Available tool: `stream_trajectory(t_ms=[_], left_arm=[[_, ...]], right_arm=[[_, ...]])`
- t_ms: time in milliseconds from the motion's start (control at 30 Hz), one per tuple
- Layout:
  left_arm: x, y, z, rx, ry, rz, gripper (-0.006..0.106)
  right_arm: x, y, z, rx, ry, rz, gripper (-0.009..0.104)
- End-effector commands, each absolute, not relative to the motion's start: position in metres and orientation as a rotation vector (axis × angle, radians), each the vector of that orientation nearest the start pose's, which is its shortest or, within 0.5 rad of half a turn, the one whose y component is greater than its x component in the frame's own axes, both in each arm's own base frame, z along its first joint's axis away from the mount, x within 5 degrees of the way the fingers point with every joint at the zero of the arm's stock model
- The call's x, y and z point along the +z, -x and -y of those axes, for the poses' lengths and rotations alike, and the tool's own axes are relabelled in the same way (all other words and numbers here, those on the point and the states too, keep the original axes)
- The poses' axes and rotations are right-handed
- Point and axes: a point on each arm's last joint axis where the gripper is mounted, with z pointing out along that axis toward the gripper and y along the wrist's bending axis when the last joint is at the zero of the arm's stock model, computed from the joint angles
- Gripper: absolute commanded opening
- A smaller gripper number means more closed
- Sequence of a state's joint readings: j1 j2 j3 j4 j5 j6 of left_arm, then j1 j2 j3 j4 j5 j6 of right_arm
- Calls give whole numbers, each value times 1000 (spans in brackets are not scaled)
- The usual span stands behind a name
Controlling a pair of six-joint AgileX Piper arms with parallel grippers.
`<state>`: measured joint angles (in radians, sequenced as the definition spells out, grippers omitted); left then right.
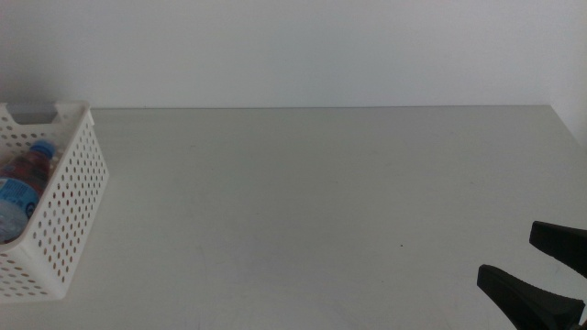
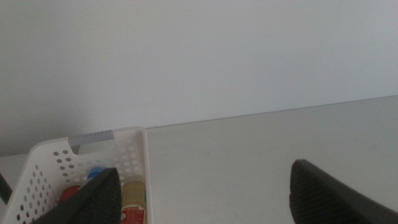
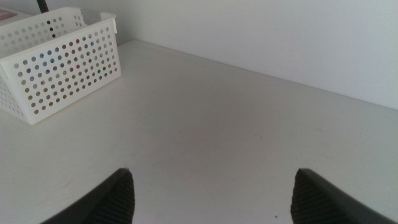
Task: Use arms to grab the bottles and put them into the dustbin to the left of the table.
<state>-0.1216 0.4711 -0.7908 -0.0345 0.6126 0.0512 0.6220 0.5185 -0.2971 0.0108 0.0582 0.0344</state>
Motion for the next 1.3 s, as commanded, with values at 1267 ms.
stream_trajectory(t_ms=[1267], left_arm=[[200, -55, 6, -134, -26, -1540, 91]], right_arm=[[217, -52, 0, 44, -53, -1504, 64]])
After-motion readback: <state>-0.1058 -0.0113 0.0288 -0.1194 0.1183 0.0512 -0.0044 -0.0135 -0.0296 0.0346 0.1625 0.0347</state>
